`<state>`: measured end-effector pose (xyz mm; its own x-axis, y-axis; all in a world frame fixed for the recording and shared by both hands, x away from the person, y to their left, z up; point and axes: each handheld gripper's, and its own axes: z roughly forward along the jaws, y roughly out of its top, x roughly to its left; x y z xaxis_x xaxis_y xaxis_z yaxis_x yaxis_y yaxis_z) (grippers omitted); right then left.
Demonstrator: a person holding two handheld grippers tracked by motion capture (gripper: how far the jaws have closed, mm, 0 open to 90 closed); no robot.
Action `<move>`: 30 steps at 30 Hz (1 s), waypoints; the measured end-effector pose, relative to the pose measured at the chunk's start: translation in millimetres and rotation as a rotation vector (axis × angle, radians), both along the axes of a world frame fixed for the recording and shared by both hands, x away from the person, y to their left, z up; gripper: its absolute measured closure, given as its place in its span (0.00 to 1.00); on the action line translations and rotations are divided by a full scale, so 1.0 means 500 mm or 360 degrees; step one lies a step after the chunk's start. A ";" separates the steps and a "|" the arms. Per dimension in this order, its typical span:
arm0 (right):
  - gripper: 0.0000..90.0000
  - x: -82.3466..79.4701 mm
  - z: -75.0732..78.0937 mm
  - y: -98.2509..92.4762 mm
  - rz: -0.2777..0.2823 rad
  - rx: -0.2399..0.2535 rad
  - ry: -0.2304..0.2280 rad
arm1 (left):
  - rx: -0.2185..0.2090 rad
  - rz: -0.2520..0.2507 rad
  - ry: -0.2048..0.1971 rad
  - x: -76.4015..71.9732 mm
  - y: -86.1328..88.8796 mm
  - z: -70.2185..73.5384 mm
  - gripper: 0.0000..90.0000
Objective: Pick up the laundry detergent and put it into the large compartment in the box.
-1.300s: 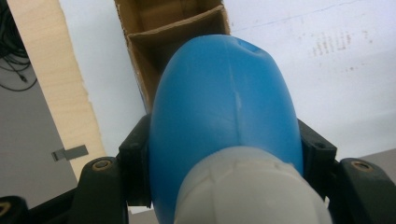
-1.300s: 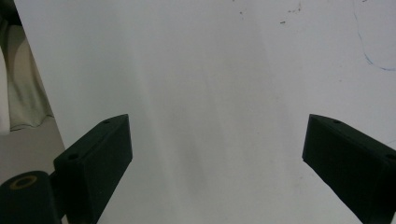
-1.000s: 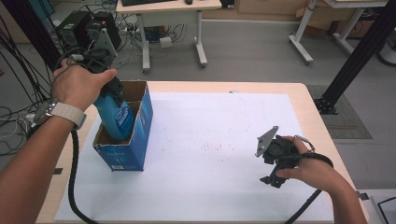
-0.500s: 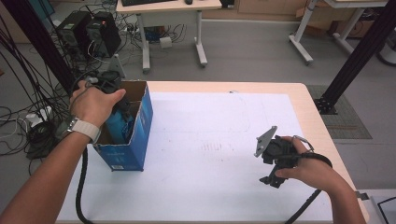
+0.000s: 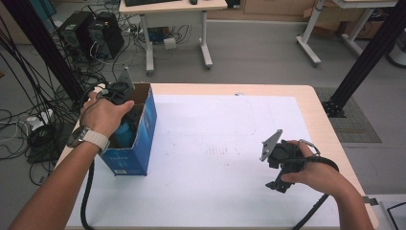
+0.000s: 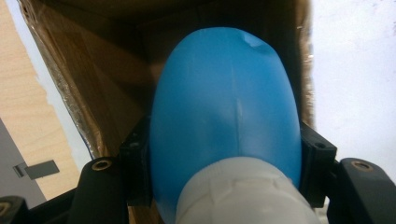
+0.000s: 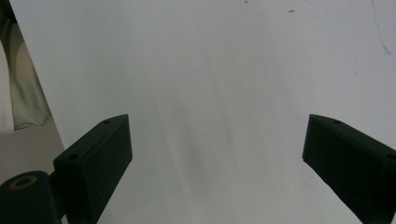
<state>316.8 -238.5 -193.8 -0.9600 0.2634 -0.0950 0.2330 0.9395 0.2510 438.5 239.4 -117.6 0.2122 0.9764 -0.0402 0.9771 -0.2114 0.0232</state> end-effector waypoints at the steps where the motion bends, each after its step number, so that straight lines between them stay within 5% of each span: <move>1: 0.09 0.000 -0.001 0.000 0.0001 0.0001 -0.0001 | 0.0001 0.0001 -0.0001 0.000 0.000 -0.004 0.42; 7: 0.09 0.003 -0.006 0.000 0.0005 0.0005 0.0005 | -0.0006 0.0004 0.0023 0.007 0.006 -0.030 0.42; 20: 0.09 0.004 -0.010 0.000 -0.0014 0.0005 0.0015 | -0.0048 -0.0008 0.0000 0.008 0.022 -0.036 0.42; 30: 0.09 0.000 -0.010 -0.003 -0.0014 0.0009 0.0018 | -0.0020 -0.0007 -0.0038 -0.004 0.022 -0.032 0.34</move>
<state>316.8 -239.9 -199.0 -0.9586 0.2726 -0.0824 0.2443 0.9359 0.2537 436.3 250.5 -133.8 0.2178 0.9748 -0.0476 0.9753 -0.2155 0.0495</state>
